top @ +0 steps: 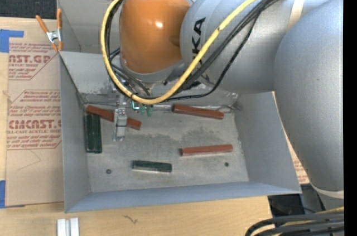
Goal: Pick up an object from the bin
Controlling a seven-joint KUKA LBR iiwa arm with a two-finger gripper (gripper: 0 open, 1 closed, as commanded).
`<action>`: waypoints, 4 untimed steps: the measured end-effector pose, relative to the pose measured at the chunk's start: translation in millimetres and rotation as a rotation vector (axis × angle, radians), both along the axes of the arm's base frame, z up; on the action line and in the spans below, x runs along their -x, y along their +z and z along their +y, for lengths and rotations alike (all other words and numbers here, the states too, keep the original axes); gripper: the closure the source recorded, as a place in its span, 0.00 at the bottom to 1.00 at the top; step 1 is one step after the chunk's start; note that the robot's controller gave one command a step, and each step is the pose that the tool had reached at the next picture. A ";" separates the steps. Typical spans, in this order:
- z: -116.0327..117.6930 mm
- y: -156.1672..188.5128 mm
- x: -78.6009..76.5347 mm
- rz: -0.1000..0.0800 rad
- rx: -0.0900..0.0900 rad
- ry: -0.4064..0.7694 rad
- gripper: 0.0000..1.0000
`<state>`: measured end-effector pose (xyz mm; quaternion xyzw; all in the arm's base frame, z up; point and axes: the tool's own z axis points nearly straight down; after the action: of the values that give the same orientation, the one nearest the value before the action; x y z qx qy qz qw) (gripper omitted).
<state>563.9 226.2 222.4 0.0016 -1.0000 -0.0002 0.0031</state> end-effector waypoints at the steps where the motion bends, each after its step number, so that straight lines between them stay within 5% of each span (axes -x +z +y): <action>1: -43.1 -156.1 -27.4 -0.007 -0.001 -0.001 0.00; 2: -34.3 -121.4 -18.3 -0.009 -0.002 -0.096 0.00; 3: -50.5 -120.4 -18.8 -0.007 0.001 -0.268 0.00; 4: -56.4 -154.2 -17.9 -0.004 0.002 -0.391 0.00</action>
Offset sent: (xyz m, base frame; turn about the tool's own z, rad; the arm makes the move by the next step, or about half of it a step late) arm 0.0277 -0.0431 -0.1524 -0.0003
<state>581.8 169.9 68.3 -0.1926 -0.9813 0.0002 0.0010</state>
